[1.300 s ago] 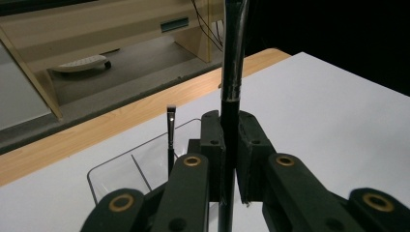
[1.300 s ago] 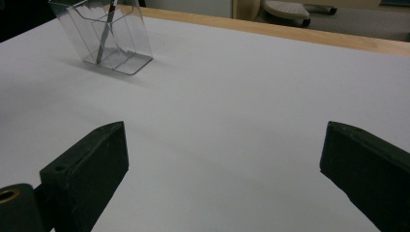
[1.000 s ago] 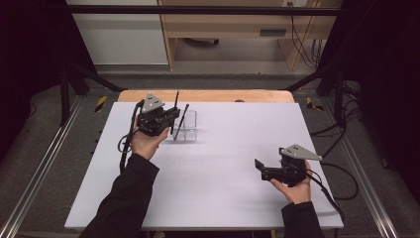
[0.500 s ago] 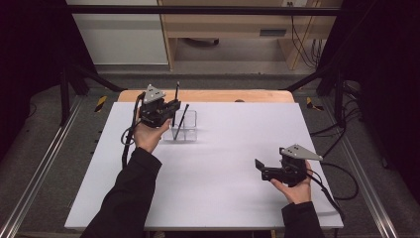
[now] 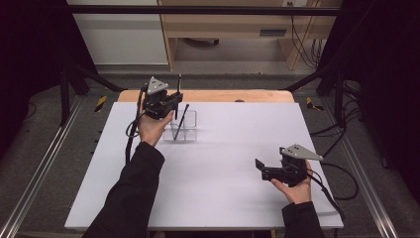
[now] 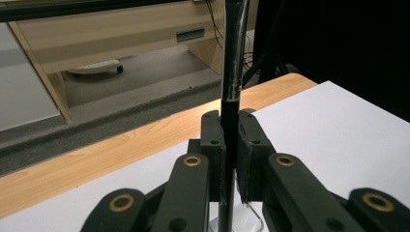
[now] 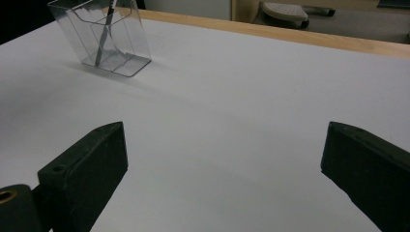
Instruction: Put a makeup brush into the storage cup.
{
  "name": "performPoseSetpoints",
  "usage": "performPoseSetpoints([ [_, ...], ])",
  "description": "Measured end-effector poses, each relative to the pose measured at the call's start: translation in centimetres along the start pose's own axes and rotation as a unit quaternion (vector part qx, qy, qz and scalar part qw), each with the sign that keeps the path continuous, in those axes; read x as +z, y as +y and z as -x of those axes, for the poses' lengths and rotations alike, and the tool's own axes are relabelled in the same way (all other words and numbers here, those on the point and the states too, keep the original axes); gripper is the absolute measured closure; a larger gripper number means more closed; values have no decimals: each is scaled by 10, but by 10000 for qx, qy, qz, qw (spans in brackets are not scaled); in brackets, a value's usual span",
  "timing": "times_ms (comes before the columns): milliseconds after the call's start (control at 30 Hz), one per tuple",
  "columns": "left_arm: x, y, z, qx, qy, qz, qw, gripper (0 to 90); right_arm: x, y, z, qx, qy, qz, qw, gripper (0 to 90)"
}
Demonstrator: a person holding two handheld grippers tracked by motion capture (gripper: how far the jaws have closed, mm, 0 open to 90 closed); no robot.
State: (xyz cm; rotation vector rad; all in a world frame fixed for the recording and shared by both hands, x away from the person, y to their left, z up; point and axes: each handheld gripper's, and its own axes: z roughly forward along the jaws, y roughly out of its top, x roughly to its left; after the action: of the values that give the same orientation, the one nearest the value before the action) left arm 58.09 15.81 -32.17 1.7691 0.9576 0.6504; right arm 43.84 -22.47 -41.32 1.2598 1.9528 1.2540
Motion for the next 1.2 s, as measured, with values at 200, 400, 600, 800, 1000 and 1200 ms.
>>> performPoseSetpoints([
  [200,10,0,-5,-52,39,-33,10000,827,0,0,0,3,-3,8,10000,30],
  [400,20,-4,-9,-48,60,-99,9999,827,1,0,0,-13,6,-21,10000,29],
  [600,28,-8,-12,-79,89,-155,9998,827,1,0,0,-18,12,-7,10000,29],
  [800,33,-12,-12,-80,125,-209,9997,828,1,0,0,-10,14,12,10000,29],
  [1000,37,-18,-14,-86,134,-258,9995,828,1,0,0,-10,17,22,10000,29],
  [1200,40,-26,-17,-130,154,-312,9993,828,1,0,0,-27,14,5,10000,29],
])
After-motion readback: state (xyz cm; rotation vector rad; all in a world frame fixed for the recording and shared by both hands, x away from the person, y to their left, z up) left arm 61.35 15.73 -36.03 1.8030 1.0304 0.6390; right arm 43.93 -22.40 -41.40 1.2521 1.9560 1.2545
